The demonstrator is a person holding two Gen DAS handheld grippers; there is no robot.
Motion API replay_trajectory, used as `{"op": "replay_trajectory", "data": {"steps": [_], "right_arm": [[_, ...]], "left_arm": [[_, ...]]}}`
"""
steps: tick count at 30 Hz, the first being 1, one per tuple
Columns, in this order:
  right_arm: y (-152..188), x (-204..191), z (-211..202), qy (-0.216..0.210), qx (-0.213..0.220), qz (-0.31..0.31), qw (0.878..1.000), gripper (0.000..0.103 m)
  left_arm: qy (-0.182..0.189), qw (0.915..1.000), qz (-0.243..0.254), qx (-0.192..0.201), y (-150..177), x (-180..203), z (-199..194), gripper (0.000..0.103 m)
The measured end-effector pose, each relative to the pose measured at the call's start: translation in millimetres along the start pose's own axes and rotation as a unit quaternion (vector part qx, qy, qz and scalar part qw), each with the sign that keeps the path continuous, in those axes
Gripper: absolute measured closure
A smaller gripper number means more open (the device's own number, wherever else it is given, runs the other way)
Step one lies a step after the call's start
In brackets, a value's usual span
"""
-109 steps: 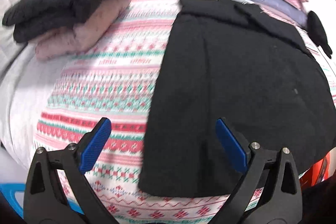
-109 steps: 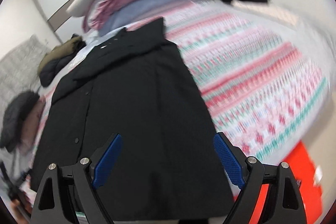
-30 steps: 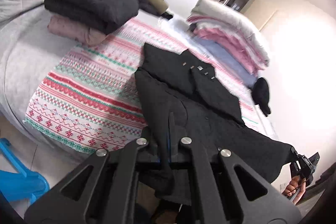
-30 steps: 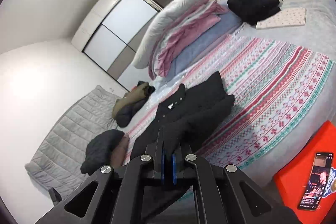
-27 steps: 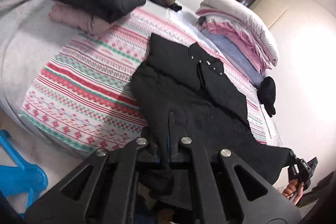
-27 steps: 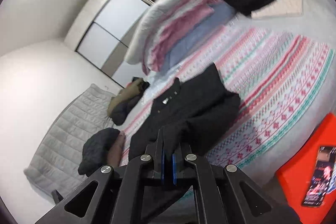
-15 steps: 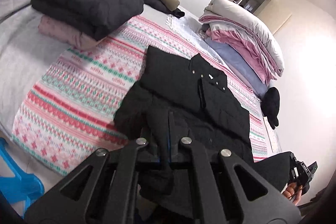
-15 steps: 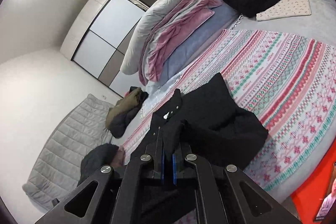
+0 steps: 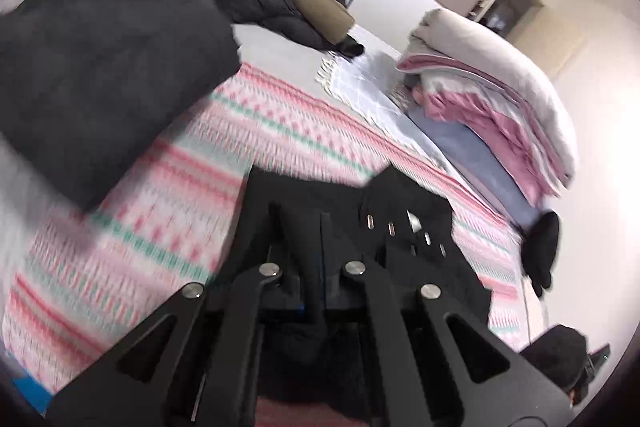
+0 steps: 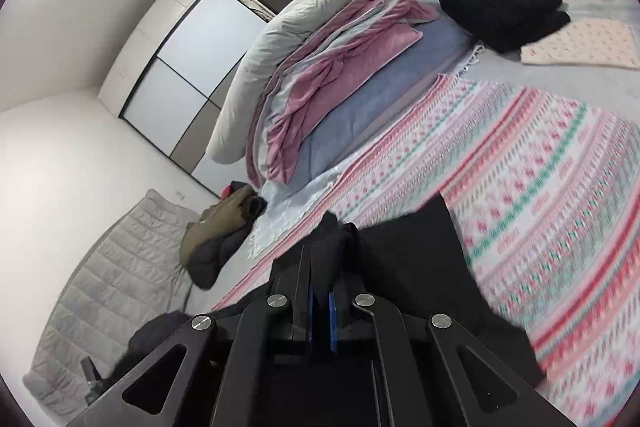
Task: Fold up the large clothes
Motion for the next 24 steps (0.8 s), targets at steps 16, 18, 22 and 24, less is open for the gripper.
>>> {"op": "replay_trajectory", "data": {"steps": [16, 18, 22, 24], "right_arm": [[-101.3, 112.6, 209.5, 0.123, -0.030, -0.014, 0.992, 0.022], [-87.0, 135.4, 217.2, 0.156, -0.082, -0.031, 0.984, 0.022], [-61.6, 179.0, 229.9, 0.192, -0.147, -0.027, 0.970, 0.022], [-55.8, 185.0, 241.3, 0.187, -0.156, -0.027, 0.970, 0.022]], "left_arm": [[0.003, 0.9906, -0.030, -0.133, -94.4, 74.4, 201.1, 0.037], [0.004, 0.9910, -0.010, -0.133, -87.2, 75.9, 205.2, 0.036], [-0.039, 0.9858, 0.078, -0.144, -61.8, 81.5, 234.4, 0.034], [-0.085, 0.9793, 0.109, -0.148, -48.2, 78.1, 256.5, 0.034]]}}
Point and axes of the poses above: each gripper's, at about its wrist camera, not at the fingertips, and z roughly the way its jaws point, x to its right, y to its underside, the point moved 8 cm from there along z, roughly the way its jaws point, and after that the axes turned 13 degrees about -y, right-handed, at the moved point
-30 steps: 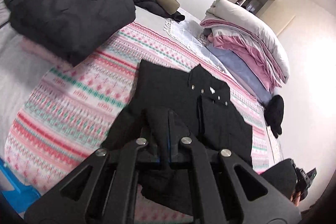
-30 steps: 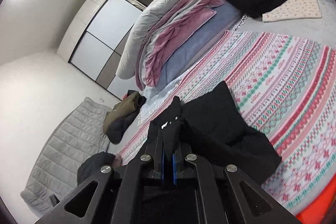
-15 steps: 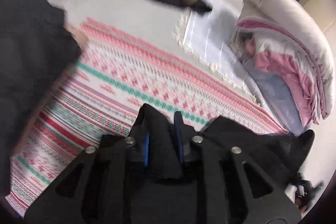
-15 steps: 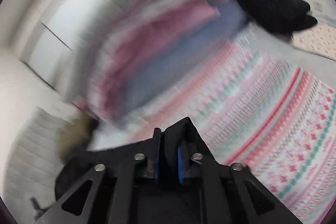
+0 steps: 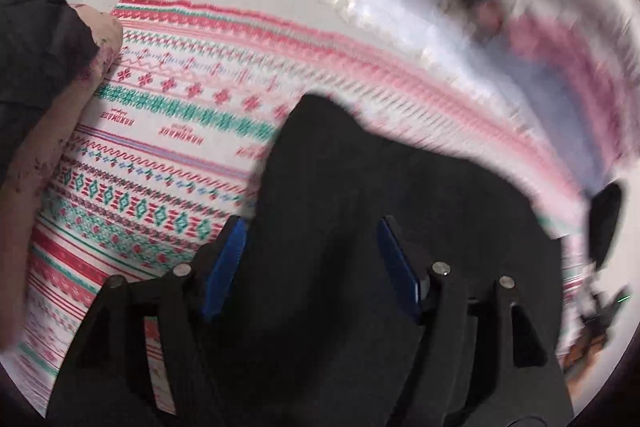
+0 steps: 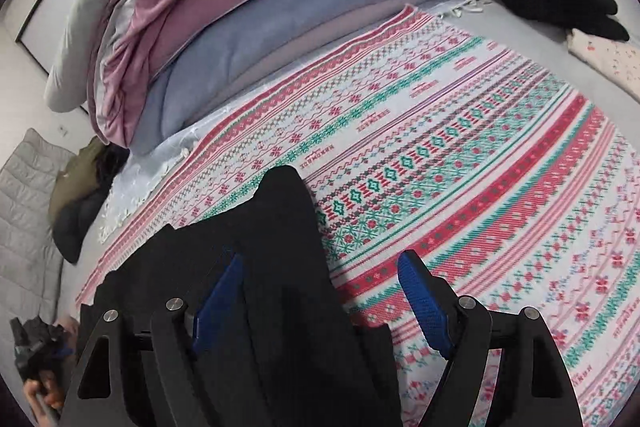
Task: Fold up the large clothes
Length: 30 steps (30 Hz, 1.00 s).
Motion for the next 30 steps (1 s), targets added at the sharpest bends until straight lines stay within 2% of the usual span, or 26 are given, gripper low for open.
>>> {"op": "replay_trajectory", "data": {"steps": [2, 4, 5, 6, 7, 8, 9, 12, 14, 18, 20, 24, 26, 28, 30], "right_arm": [[-3.7, -4.5, 15.3, 0.007, -0.011, -0.017, 1.000, 0.023], [-6.5, -7.3, 34.3, 0.031, -0.028, -0.045, 0.998, 0.026], [-8.6, -8.8, 42.0, 0.043, -0.031, -0.055, 0.997, 0.030], [-11.2, -9.2, 52.1, 0.050, -0.035, -0.061, 0.996, 0.035], [-12.8, -9.6, 60.9, 0.049, -0.041, -0.060, 0.996, 0.040], [-11.6, -9.8, 68.9, 0.045, -0.049, -0.057, 0.996, 0.064], [-7.3, -11.0, 81.7, 0.034, -0.068, -0.054, 0.996, 0.093], [-1.2, -18.1, 90.1, 0.070, -0.069, -0.101, 0.990, 0.097], [-4.0, -29.4, 77.9, 0.082, -0.042, -0.140, 0.986, 0.099], [-35.7, -50.8, 29.1, 0.056, 0.034, -0.128, 0.990, 0.099], [-51.8, -69.5, 11.1, 0.050, 0.062, -0.140, 0.987, 0.100], [-74.6, -107.8, -1.2, 0.069, 0.104, -0.188, 0.974, 0.100], [-81.7, -108.7, 12.1, 0.088, 0.104, -0.185, 0.973, 0.100], [-78.7, -90.3, 35.4, 0.115, 0.085, -0.170, 0.975, 0.099], [-63.3, -63.7, 70.5, 0.147, 0.055, -0.156, 0.975, 0.099]], "left_arm": [[-0.016, 0.9998, 0.009, -0.009, 2.0, 1.6, 18.3, 0.034], [-0.016, 0.9998, 0.008, -0.011, 0.4, 3.2, 30.5, 0.037], [-0.014, 0.9998, 0.005, -0.009, -0.7, 3.5, 33.5, 0.047], [-0.012, 0.9999, 0.000, -0.005, -2.5, 3.6, 36.8, 0.070], [-0.016, 0.9999, -0.005, -0.002, -4.3, 3.1, 40.2, 0.082], [-0.021, 0.9998, -0.007, 0.000, -5.3, 2.6, 41.0, 0.092], [-0.025, 0.9996, -0.006, 0.009, -6.5, 3.1, 40.4, 0.095], [-0.029, 0.9984, -0.005, 0.049, -10.9, 3.5, 29.5, 0.097], [-0.020, 0.9970, -0.023, 0.071, -18.3, -1.0, 14.5, 0.097], [0.009, 0.9931, -0.056, 0.103, -35.9, -4.8, -20.7, 0.097], [0.017, 0.9888, -0.076, 0.127, -48.7, -4.7, -40.1, 0.097], [-0.020, 0.9829, -0.082, 0.164, -61.6, 0.3, -47.9, 0.097], [-0.052, 0.9849, -0.067, 0.151, -61.8, 4.3, -25.3, 0.097], [-0.062, 0.9881, -0.067, 0.124, -55.5, -0.1, 5.6, 0.097], [-0.066, 0.9922, -0.075, 0.075, -41.2, -2.3, 53.7, 0.096]]}}
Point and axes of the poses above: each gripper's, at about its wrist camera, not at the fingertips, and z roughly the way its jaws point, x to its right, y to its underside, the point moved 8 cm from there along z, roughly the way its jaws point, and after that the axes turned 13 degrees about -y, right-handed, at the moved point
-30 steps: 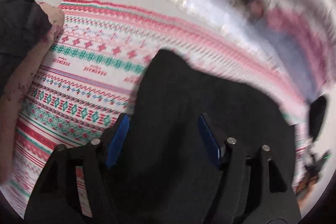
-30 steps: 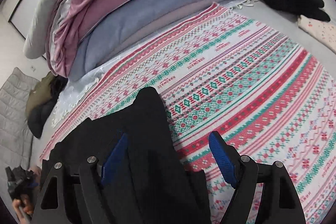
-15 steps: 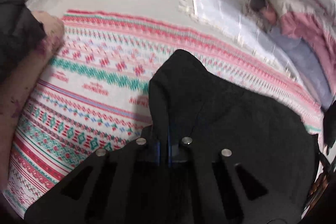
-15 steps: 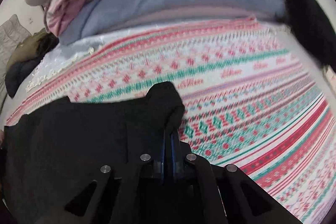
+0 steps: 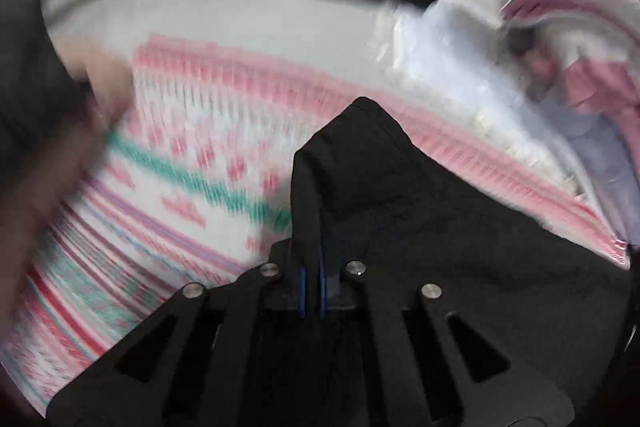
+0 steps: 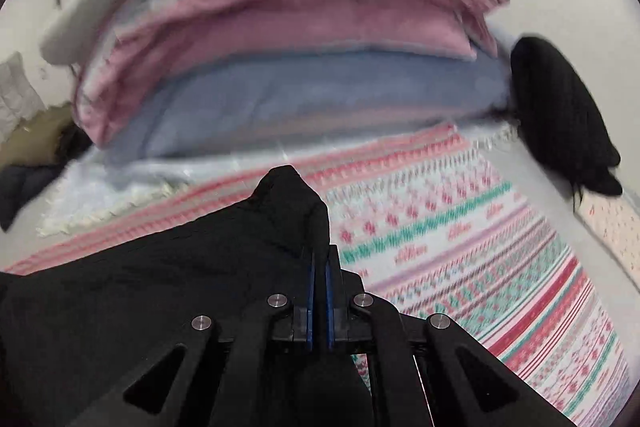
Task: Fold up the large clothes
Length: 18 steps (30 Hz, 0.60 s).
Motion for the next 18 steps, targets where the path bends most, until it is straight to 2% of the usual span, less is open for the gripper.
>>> {"op": "replay_trajectory", "data": {"steps": [1, 2, 3, 5, 7, 8, 9, 10, 11, 12, 13, 14, 15, 16, 18], "right_arm": [[12.6, 5.8, 12.5, 0.011, -0.017, 0.000, 1.000, 0.099], [30.2, 11.4, 30.6, 0.019, -0.040, 0.003, 0.999, 0.099], [51.4, 18.7, 51.3, 0.013, -0.066, 0.024, 0.997, 0.099], [55.5, 26.3, 51.9, -0.004, -0.043, 0.055, 0.998, 0.099], [52.9, 33.7, 50.1, -0.007, -0.043, 0.074, 0.996, 0.096], [52.3, 36.8, 49.4, -0.009, -0.045, 0.080, 0.996, 0.088], [52.2, 39.3, 45.3, -0.001, -0.050, 0.084, 0.995, 0.070], [52.8, 40.2, 39.8, 0.019, -0.057, 0.085, 0.995, 0.060], [52.7, 39.0, 26.0, 0.039, -0.056, 0.088, 0.994, 0.051], [48.3, 35.2, -4.6, 0.029, -0.017, 0.099, 0.995, 0.045], [47.4, 32.2, -27.8, 0.009, 0.014, 0.114, 0.993, 0.039], [53.7, 26.4, -65.9, -0.021, 0.054, 0.148, 0.987, 0.027], [62.3, 22.0, -88.3, -0.040, 0.072, 0.171, 0.982, 0.018], [80.6, 11.7, -117.8, -0.077, 0.088, 0.200, 0.973, 0.016], [133.3, -20.4, -158.8, -0.159, 0.069, 0.231, 0.957, 0.016]], "left_arm": [[-0.003, 1.0000, 0.002, -0.007, 7.1, 0.3, 10.7, 0.096], [-0.006, 0.9997, 0.005, 0.024, 9.7, 0.9, 12.6, 0.096], [-0.009, 0.9991, 0.011, 0.039, 9.8, 3.0, 9.3, 0.096], [-0.019, 0.9987, 0.021, 0.042, 8.9, 4.5, 7.8, 0.095], [-0.009, 0.9991, 0.021, 0.036, 6.7, 4.6, 7.6, 0.094], [-0.004, 0.9992, 0.020, 0.033, 5.3, 5.5, 9.0, 0.094], [0.010, 0.9995, 0.016, 0.026, 4.6, 3.0, 5.6, 0.091], [0.020, 0.9995, 0.015, 0.018, 3.6, 2.7, 2.8, 0.088], [0.039, 0.9992, 0.011, 0.004, 2.9, -2.3, -5.9, 0.080], [0.050, 0.9987, 0.001, 0.002, 1.6, -9.5, -18.1, 0.071], [0.053, 0.9985, -0.010, 0.006, 1.3, -14.8, -27.2, 0.068], [0.050, 0.9981, -0.031, 0.019, -0.9, -28.9, -48.4, 0.064], [0.053, 0.9972, -0.044, 0.030, 1.2, -38.3, -68.3, 0.059], [0.062, 0.9962, -0.049, 0.037, 4.3, -44.9, -84.5, 0.056], [0.091, 0.9938, -0.043, 0.047, 28.6, -53.8, -125.7, 0.044]]}}
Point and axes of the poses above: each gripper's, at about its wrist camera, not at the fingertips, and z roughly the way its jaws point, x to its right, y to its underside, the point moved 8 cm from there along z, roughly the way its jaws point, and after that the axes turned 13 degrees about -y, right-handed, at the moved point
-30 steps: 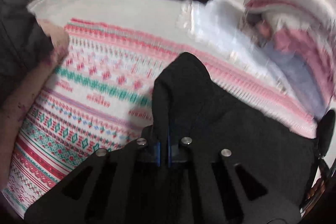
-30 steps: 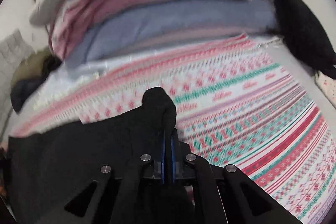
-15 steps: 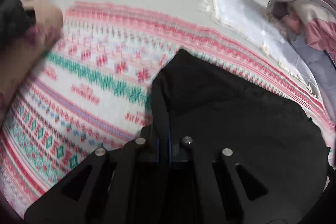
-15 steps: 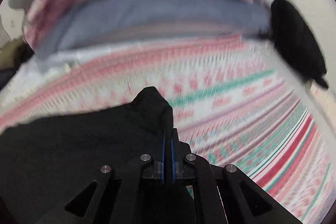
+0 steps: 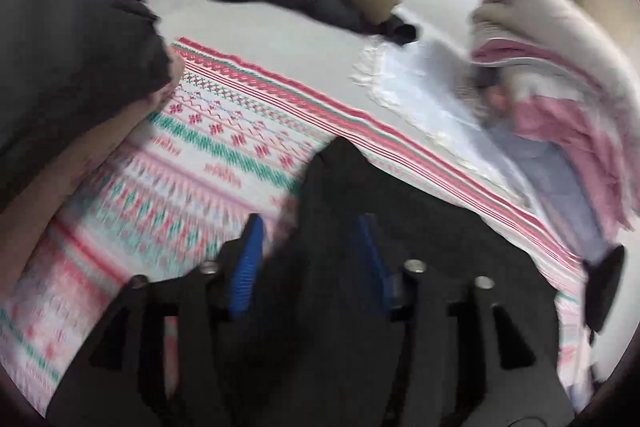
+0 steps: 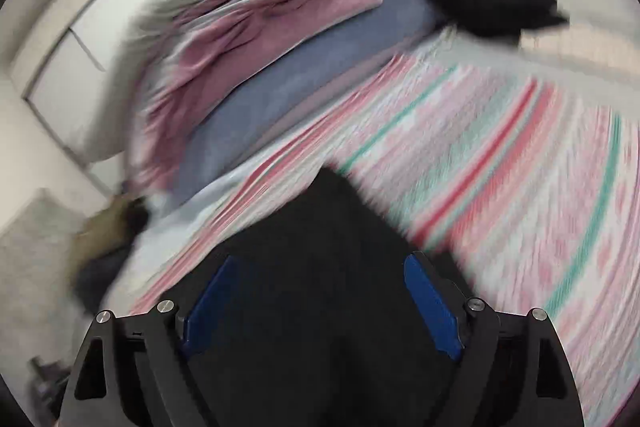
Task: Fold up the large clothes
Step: 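Open both grippers and release the folded coat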
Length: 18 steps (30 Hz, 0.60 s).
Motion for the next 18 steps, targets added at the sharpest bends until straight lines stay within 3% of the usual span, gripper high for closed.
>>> {"op": "replay_trajectory", "data": {"steps": [2, 4, 5, 7, 9, 11, 14, 18], "right_arm": [[50.4, -9.3, -13.8, -0.005, -0.041, 0.013, 0.999, 0.016], [107.8, -18.5, -21.3, 0.010, -0.099, -0.017, 0.995, 0.016], [134.4, -24.9, -24.9, 0.009, -0.125, -0.050, 0.991, 0.016], [158.1, -36.1, -34.3, 0.016, -0.126, -0.123, 0.984, 0.016], [155.4, -39.0, -43.6, 0.041, -0.108, -0.162, 0.980, 0.016], [143.3, -38.3, -51.2, 0.025, -0.091, -0.162, 0.982, 0.016], [129.9, -27.8, -58.7, 0.036, -0.083, -0.177, 0.980, 0.016], [114.4, -13.7, -71.1, 0.047, -0.059, -0.163, 0.984, 0.016]], "left_arm": [[0.017, 0.9997, 0.019, -0.005, 36.3, -0.7, -34.3, 0.043], [0.032, 0.9980, 0.054, -0.010, 77.9, 6.8, -58.7, 0.042], [0.037, 0.9962, 0.077, -0.014, 97.1, 11.1, -66.6, 0.042], [0.012, 0.9924, 0.121, -0.017, 126.5, 10.4, -75.6, 0.042], [-0.007, 0.9898, 0.142, -0.003, 145.7, 4.8, -80.8, 0.042], [-0.018, 0.9901, 0.139, -0.008, 157.6, -7.9, -81.9, 0.042], [-0.028, 0.9946, 0.099, -0.011, 155.7, -28.1, -76.2, 0.042], [-0.062, 0.9940, 0.090, -0.004, 156.9, -48.0, -67.7, 0.042]]}}
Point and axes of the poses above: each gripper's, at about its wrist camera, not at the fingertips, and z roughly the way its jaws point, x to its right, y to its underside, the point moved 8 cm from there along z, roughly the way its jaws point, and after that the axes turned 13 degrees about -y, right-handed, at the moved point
